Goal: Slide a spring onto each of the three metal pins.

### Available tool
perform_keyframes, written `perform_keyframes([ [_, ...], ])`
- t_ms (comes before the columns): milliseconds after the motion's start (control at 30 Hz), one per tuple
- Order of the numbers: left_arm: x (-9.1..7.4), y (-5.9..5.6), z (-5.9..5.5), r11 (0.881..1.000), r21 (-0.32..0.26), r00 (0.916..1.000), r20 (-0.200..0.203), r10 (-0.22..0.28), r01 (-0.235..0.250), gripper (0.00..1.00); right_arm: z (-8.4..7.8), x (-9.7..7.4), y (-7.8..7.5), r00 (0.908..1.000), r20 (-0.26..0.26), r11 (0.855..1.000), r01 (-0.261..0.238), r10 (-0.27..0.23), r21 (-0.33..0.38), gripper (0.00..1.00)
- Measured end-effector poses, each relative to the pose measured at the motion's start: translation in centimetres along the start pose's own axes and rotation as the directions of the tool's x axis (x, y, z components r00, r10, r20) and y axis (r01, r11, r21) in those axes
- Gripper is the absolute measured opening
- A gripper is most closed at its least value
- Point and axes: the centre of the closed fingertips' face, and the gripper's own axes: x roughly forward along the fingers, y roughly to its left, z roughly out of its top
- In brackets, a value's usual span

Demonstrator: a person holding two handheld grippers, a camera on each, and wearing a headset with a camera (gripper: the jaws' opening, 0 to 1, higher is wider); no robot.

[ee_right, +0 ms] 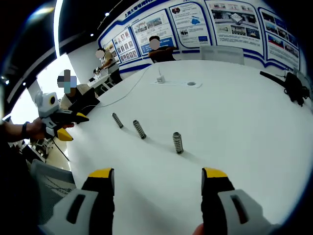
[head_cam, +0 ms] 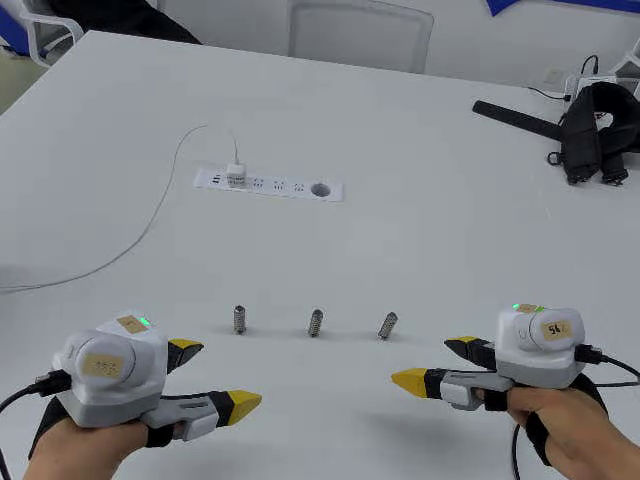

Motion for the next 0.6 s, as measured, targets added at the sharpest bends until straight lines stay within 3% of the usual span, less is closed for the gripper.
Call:
perform_keyframes([
  [300,-0.5,1.0,0.0,0.999,-0.013,0.9995,0.008,0.03,-0.029,0.72,-0.5,-0.2,1.8,0.9996,0.026,1.0,-0.014,0.013,0.015,0.79],
  [600,-0.7,1.3,-0.2,0.999,-0.004,0.9987,0.004,0.052,-0.052,0.77,-1.2,-0.3,2.8,0.9992,0.033,0.999,-0.025,0.024,0.025,0.83],
])
